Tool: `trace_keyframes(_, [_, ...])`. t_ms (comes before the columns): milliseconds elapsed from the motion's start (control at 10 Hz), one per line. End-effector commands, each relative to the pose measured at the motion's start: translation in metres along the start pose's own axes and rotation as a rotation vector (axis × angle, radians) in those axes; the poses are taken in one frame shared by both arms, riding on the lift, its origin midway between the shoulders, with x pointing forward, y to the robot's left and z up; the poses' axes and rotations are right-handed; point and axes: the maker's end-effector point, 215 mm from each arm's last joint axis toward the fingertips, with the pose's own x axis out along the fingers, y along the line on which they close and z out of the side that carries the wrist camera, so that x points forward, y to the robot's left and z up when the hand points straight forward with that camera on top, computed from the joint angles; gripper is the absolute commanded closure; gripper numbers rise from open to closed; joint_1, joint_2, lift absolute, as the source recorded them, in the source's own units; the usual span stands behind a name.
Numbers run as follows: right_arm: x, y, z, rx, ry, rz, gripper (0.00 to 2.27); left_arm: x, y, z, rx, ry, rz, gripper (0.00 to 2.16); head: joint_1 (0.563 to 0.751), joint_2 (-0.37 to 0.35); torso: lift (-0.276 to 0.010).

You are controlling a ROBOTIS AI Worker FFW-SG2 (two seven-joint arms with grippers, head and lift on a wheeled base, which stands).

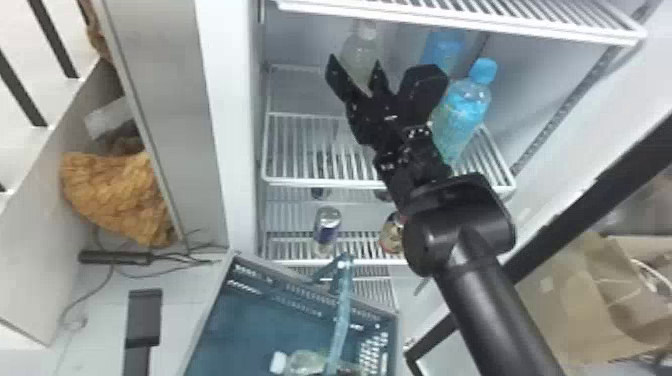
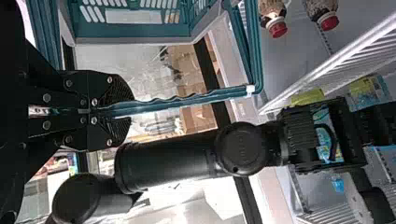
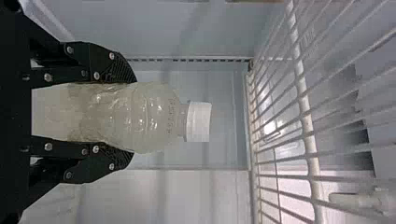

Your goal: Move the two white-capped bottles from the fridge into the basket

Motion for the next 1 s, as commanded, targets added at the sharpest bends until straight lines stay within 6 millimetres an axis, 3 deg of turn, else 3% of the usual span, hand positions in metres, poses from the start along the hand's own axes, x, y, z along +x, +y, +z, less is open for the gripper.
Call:
trace_keyframes(0, [-0.014,0.005,-0.002,0.011,0.026,0.005,0.86,0.000,0.000,0.000,-0.003,-0.001,0.000,1.19,0.695,-0.194,0.000])
trace_keyframes(400, [-0.050,0.030,0.015,0.038,0.026,0.045,0.86,-0.001,0.001,0.000,-0.005,-0.004,0.001,1.19,0.695,-0.196,0.000])
trace_keyframes(600, [-0.066,0.046,0.033,0.081,-0.003,0.074,0.86,-0.002,0.002,0.000,-0.007,-0.007,0.006,1.19,0.695,-0.191,0.000])
trace_keyframes(900, [-0.086,0.047,0.043,0.079,-0.002,0.070,0.86,-0.003,0.002,0.001,-0.010,-0.014,0.006,1.19,0.695,-0.181,0.000])
